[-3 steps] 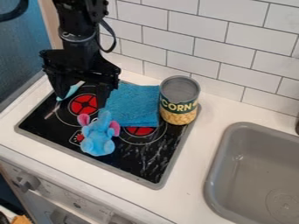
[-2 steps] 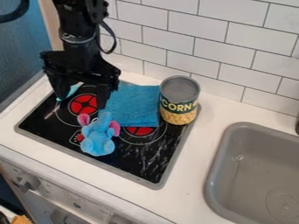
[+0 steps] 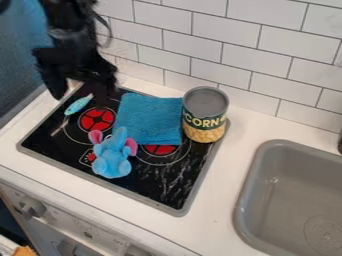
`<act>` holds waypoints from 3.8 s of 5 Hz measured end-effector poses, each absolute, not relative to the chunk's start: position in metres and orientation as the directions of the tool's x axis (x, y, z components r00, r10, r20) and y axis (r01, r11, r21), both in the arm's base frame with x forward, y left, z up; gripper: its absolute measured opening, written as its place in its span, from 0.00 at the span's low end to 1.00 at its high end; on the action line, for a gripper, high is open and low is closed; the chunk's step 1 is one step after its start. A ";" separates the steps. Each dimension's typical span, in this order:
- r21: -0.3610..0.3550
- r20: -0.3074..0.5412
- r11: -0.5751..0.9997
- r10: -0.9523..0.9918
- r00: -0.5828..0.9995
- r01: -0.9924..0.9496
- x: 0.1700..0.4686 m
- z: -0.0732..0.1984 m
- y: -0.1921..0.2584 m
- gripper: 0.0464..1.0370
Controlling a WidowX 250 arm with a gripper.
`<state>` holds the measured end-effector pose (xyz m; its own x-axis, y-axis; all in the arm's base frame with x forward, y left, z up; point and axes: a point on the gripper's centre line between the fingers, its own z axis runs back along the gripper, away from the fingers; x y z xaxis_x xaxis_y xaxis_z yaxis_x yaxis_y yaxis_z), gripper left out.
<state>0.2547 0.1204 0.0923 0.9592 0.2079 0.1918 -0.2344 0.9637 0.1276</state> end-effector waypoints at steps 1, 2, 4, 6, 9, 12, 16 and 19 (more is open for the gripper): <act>0.107 0.192 0.964 0.221 0.956 -0.244 0.263 0.087 0.149 0.96; 0.198 0.188 0.953 0.195 0.963 -0.231 0.273 0.062 0.171 0.96; 0.213 0.173 0.957 0.160 0.972 -0.195 0.293 0.032 0.186 0.96; 0.191 0.125 0.968 0.142 0.982 -0.165 0.305 0.008 0.189 0.96; 0.105 0.121 0.982 0.146 0.982 -0.159 0.321 -0.007 0.191 0.65; 0.041 0.104 0.994 0.099 0.990 -0.104 0.313 -0.010 0.178 0.28; 0.047 0.189 0.948 0.300 0.935 -0.314 0.257 0.094 0.151 0.28; -0.001 -0.031 0.868 0.497 0.867 -0.497 0.202 0.097 0.071 0.28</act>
